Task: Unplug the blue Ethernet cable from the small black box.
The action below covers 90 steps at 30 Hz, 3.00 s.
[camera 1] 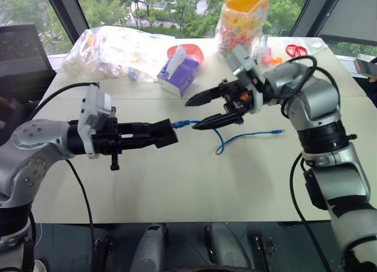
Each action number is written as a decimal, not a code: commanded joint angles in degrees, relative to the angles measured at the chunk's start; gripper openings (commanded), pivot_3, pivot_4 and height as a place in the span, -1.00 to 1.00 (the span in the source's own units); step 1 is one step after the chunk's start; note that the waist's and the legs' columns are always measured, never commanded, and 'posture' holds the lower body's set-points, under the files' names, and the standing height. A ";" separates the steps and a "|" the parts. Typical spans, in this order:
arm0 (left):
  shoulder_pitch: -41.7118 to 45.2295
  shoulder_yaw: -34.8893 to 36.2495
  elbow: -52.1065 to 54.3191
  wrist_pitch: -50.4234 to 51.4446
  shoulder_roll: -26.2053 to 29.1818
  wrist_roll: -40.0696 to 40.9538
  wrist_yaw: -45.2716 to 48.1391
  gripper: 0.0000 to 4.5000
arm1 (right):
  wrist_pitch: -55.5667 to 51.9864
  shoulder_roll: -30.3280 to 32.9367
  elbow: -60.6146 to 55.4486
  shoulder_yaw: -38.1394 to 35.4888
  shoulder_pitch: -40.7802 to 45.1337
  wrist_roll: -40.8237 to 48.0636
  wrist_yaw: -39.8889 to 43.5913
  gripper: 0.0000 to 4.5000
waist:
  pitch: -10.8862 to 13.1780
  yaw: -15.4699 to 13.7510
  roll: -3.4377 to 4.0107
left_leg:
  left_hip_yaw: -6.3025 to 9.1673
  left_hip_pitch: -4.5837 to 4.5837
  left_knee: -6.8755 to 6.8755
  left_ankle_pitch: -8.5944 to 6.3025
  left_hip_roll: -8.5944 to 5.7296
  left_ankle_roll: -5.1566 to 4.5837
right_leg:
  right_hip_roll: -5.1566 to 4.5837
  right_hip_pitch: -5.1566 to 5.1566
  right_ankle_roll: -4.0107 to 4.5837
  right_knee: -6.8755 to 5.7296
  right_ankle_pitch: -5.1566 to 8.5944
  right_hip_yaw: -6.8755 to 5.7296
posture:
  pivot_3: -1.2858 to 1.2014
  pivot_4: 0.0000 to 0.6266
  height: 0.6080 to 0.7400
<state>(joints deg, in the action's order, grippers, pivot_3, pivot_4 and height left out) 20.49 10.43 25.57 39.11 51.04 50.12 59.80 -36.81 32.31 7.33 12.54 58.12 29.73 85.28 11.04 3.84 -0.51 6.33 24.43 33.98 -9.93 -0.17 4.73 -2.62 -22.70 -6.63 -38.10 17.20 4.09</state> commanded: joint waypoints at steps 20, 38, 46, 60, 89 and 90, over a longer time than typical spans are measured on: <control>0.58 1.18 0.45 -2.00 -1.16 -0.50 0.20 -0.79 | -3.01 -3.51 -5.74 -1.44 -0.68 2.99 -5.22 0.42 | 0.00 0.02 0.00 | 0.00 -0.01 0.01 0.00 0.00 0.00 | 0.01 0.00 0.00 0.00 0.00 0.00 | 0.03 -0.52 1.00; 1.88 1.42 -0.23 -1.48 -2.35 -0.22 -0.98 -0.79 | -3.45 -2.88 -6.59 -1.05 -1.39 2.85 -5.70 -0.98 | 0.00 0.03 0.00 | 0.00 -0.01 0.01 0.00 0.00 0.00 | 0.01 0.00 0.00 0.00 0.00 0.00 | 0.03 -0.52 1.00; 1.77 1.85 0.12 -1.37 -2.20 -0.11 -1.44 -0.79 | -1.96 -0.96 -3.84 -1.75 -1.21 1.18 -6.22 -0.98 | 0.00 0.03 0.00 | 0.00 -0.01 0.01 0.00 0.00 0.00 | 0.01 0.00 0.00 0.00 0.00 0.00 | 0.03 -0.52 1.00; 2.37 1.56 0.57 -1.63 -2.90 -0.10 -2.76 -0.79 | -4.75 0.10 -4.31 -2.50 -1.18 3.74 -6.48 -0.81 | 0.00 0.02 0.00 | 0.00 -0.01 0.01 0.00 0.00 0.00 | 0.01 0.00 0.00 0.00 0.00 0.00 | 0.03 -0.52 1.00; -0.52 1.30 1.48 -2.06 -2.98 -0.88 -2.29 -0.79 | -6.45 -1.64 -6.88 -3.32 -0.43 6.03 -8.42 0.10 | 0.00 0.01 0.00 | 0.01 -0.01 0.02 0.00 0.00 0.00 | 0.01 0.01 0.00 0.00 0.00 0.00 | 0.03 -0.52 1.00; -0.45 1.31 1.40 -2.11 -3.00 -0.89 -2.33 -0.79 | -6.51 -1.66 -6.95 -3.29 -0.46 6.06 -8.43 0.10 | 0.00 0.01 0.00 | 0.01 -0.01 0.02 0.00 0.00 0.00 | 0.01 0.01 0.00 0.00 0.00 0.00 | 0.03 -0.52 1.00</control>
<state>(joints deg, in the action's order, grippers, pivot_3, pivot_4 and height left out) 19.81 10.41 25.61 38.22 47.73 49.20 57.30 -43.48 30.86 1.77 11.14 56.20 34.65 76.84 11.04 3.85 -0.52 6.34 24.43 34.00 -9.93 -0.16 4.73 -2.61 -22.69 -6.63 -38.10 17.20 4.09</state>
